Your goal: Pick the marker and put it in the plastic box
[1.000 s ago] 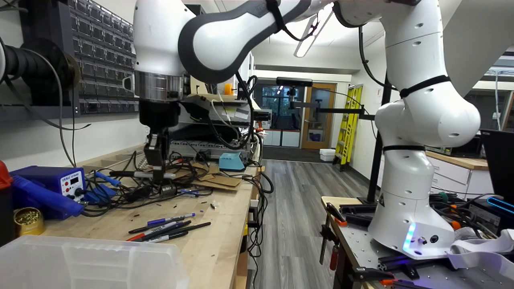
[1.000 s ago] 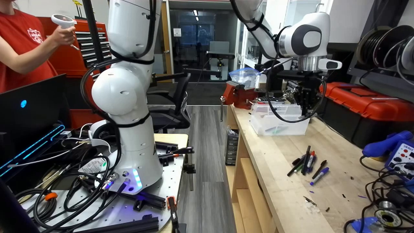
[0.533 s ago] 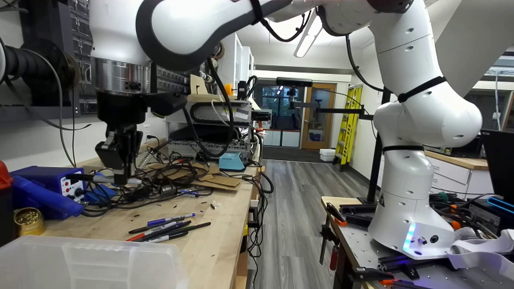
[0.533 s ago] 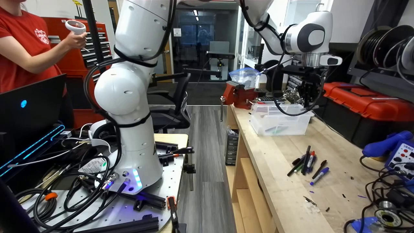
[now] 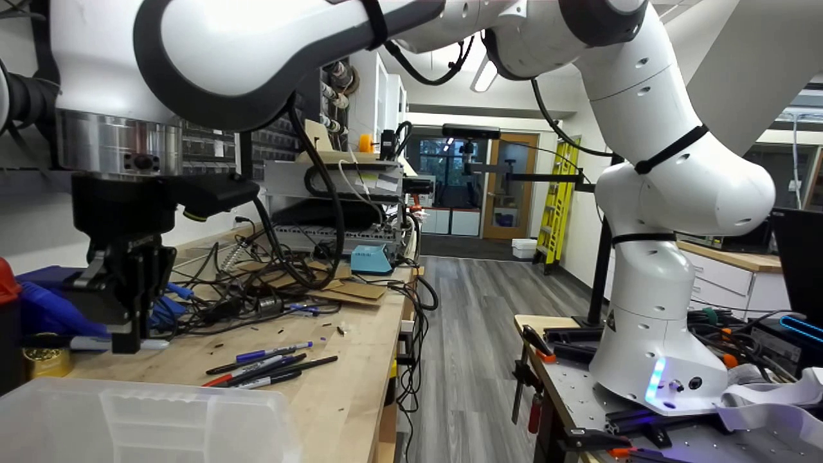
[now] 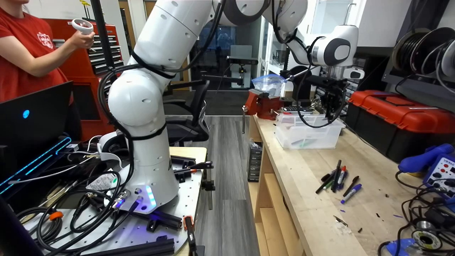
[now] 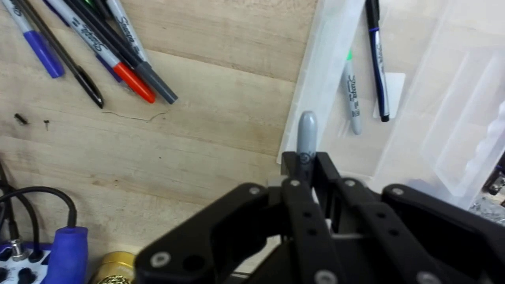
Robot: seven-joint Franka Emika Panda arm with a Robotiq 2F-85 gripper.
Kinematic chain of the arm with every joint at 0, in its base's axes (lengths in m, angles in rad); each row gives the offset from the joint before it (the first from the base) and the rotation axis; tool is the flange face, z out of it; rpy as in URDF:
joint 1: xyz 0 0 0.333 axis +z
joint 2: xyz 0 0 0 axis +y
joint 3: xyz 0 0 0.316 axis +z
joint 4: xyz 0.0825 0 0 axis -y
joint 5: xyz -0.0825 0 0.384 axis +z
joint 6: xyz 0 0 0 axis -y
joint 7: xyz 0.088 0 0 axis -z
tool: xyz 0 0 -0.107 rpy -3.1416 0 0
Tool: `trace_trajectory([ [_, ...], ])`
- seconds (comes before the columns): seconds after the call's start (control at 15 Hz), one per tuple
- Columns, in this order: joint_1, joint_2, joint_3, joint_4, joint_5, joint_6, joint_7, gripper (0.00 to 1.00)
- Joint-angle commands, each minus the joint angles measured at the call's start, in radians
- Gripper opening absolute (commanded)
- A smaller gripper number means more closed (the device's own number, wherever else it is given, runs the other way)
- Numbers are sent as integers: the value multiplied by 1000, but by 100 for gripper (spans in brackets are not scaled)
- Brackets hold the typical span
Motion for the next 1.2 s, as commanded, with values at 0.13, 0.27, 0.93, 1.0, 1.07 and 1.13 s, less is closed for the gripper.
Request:
trace_trajectory([
  [0.13,61,37,17,68,25,-81,29,3],
  [0.27,82,42,20,60,26,-102,37,3],
  [0.93,103,35,11,2,11,-88,63,62],
  [1.0,102,27,13,-5,13,-85,59,70],
  [1.07,101,11,15,-17,12,-80,56,76],
  [1.13,101,6,14,-19,10,-79,58,82],
])
